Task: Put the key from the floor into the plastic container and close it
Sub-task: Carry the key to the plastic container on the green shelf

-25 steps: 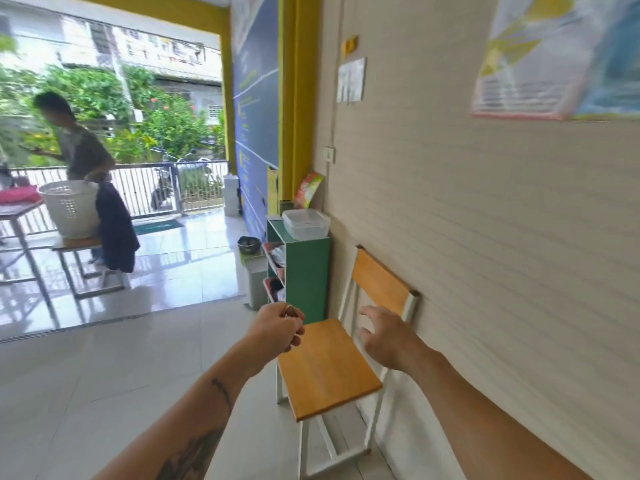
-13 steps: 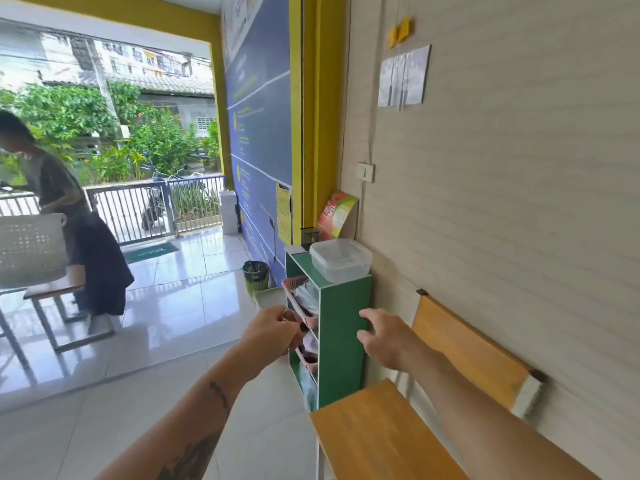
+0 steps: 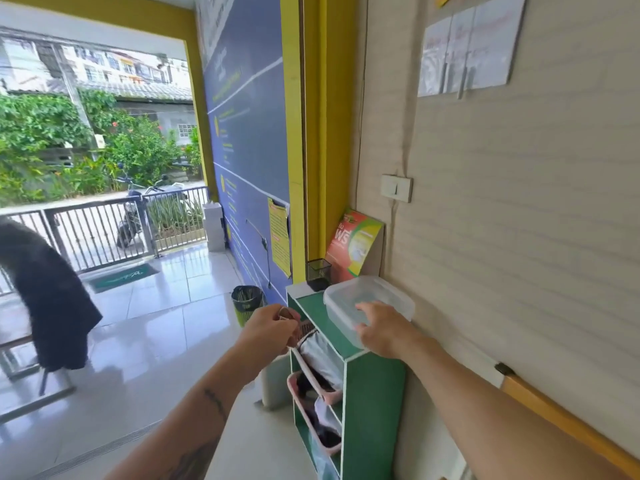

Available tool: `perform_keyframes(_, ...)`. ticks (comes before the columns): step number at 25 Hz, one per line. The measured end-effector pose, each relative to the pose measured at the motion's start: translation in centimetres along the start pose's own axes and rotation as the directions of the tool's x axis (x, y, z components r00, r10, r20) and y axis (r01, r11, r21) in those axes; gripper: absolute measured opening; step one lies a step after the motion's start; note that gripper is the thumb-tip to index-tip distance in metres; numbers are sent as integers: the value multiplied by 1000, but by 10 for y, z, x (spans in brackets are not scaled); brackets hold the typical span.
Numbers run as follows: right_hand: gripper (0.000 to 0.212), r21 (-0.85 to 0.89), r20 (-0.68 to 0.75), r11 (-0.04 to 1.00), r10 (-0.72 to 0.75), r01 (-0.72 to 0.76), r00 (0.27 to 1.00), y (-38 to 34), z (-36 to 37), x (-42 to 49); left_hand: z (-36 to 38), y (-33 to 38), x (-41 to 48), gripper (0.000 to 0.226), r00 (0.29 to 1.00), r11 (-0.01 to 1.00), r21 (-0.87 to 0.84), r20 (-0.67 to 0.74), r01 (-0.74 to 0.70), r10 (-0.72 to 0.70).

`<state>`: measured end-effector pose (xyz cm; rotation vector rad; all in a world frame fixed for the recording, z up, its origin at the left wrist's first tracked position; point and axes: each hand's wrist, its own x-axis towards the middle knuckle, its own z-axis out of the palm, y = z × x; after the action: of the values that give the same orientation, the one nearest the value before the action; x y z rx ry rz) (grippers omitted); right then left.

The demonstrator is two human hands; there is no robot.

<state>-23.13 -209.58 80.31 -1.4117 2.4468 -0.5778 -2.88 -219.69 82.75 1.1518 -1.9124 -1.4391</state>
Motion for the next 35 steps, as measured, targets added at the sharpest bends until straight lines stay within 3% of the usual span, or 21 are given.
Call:
perform_keyframes(10,61,-91,-34,981,170,-173,985,-5,39,151,-8,-28,202,21,977,999,50,214,-4,-7)
perform_keyframes(16,59,-100,-70,925,361,-367,930,-20,62,199,-13,-55,294,23,913,976,195,408,-103,15)
perform_keyframes(22,61,-156,-56,864,476,-479,878,-14,84,221,18,-69,346,19,824,976,193,565,-99,-28)
perform_keyframes(25,62,-215,-51,854,474,-474,879,-5,90,240,35,-76,364,22,803,978,200,591,-62,-70)
perform_keyframes(30,52,-293,-26,862,425,-414,905,-4,103,272,49,-91,401,25,831,950,282,555,-134,-48)
perform_keyframes(35,57,-279,-91,857,426,-434,900,-4,114,292,69,-108,438,37,797,909,371,600,-192,-76)
